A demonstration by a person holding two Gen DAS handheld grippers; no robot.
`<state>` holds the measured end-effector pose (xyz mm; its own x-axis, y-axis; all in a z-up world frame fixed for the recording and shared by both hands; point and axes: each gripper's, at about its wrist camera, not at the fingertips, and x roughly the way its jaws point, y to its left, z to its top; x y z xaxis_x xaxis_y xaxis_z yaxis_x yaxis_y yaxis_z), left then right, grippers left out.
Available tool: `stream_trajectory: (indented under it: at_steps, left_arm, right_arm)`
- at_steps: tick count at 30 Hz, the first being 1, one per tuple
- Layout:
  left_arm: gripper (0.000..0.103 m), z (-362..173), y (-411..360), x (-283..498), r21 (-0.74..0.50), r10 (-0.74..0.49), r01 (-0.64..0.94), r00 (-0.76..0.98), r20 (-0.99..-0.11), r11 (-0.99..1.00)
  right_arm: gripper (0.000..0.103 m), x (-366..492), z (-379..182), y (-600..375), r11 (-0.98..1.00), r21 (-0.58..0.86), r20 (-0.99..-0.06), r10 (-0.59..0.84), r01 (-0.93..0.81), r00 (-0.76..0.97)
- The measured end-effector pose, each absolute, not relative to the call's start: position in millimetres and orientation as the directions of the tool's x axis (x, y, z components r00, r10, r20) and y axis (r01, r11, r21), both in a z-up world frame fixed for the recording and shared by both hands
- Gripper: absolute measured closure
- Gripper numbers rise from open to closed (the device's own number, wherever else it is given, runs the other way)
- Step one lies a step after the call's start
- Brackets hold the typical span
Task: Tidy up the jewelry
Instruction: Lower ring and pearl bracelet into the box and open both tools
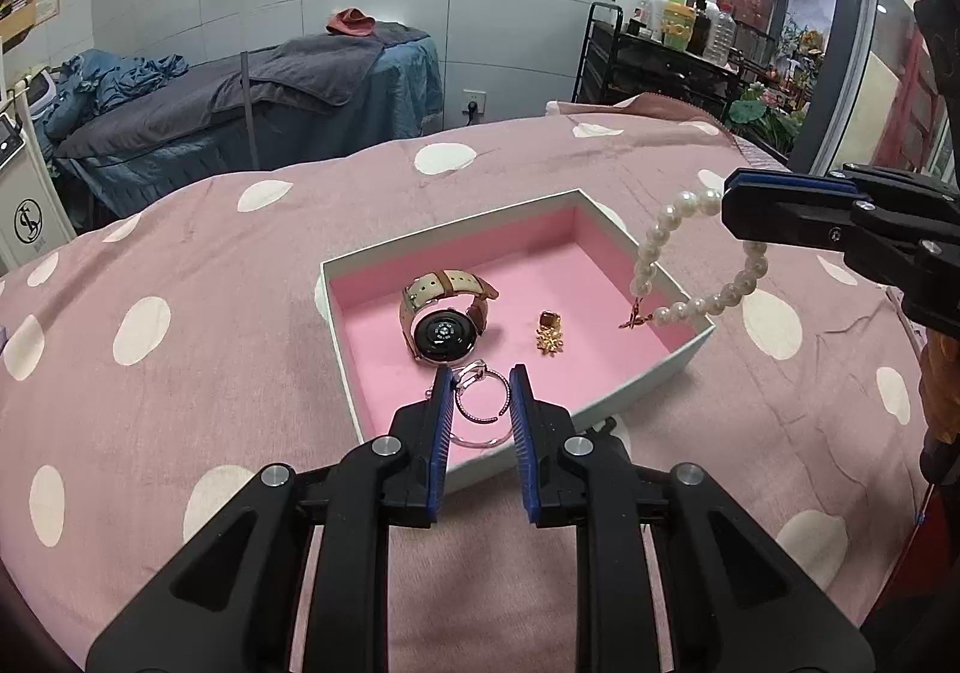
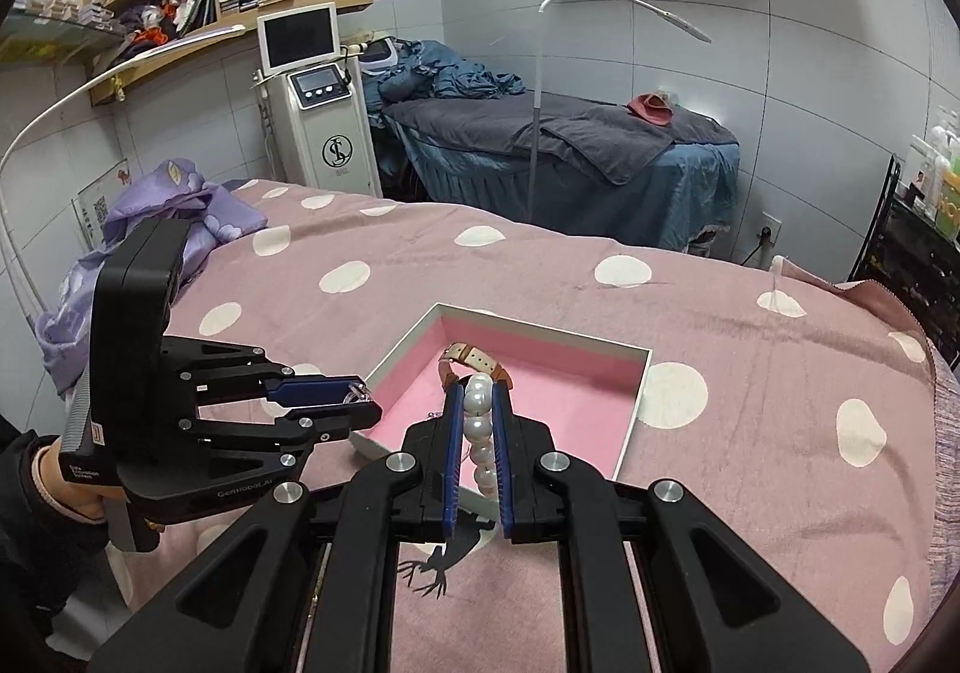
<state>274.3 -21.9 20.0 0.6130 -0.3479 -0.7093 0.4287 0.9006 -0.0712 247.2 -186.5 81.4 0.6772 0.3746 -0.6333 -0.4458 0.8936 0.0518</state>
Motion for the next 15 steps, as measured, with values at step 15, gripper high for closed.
stream_trajectory:
  at_steps: [15]
  left_arm:
    - [0.083, -16.8, -31.4, 318.6, -0.133, -0.343, 0.406, 0.505, -0.792, 0.904]
  right_arm:
    - [0.094, 297.7, 24.5, -183.5, 0.914, 0.151, -0.756, 0.353, -0.377, 0.551]
